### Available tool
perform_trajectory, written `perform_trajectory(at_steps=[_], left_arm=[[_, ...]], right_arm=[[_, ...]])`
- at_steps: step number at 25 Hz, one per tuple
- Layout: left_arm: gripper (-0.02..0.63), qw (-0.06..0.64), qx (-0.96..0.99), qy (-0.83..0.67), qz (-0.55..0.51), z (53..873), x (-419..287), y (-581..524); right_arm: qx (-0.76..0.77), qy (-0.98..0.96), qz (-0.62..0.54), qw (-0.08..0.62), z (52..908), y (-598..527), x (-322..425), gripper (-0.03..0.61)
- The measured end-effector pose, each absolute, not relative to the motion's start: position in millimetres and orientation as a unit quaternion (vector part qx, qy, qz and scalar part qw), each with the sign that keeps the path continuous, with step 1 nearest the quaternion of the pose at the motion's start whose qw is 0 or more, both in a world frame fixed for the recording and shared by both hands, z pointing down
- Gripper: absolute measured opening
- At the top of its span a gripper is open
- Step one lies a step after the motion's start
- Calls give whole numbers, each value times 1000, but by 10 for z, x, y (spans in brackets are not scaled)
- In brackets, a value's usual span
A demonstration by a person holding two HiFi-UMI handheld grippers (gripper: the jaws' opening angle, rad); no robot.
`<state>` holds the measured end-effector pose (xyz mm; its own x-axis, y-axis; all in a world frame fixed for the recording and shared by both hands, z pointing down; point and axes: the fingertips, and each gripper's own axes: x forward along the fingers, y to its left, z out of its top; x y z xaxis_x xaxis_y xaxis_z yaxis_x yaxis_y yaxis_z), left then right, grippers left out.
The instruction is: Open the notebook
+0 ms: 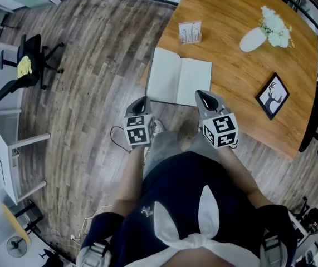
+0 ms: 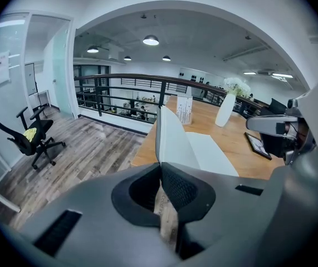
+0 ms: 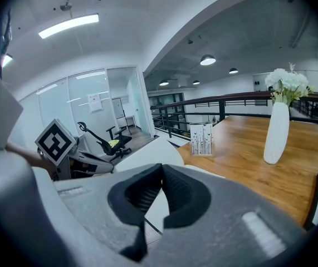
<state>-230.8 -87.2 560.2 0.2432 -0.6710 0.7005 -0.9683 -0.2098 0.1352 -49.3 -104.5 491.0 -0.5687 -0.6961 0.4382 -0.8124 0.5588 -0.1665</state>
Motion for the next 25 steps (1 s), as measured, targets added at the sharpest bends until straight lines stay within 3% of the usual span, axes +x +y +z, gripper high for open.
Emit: perform_trajectory(at_steps=[25], left_arm=[[26,315,735,-515,309,6139,-2634,-1036]], right_arm=[[489,-832,209,156,5119,-1094,-603,-2]])
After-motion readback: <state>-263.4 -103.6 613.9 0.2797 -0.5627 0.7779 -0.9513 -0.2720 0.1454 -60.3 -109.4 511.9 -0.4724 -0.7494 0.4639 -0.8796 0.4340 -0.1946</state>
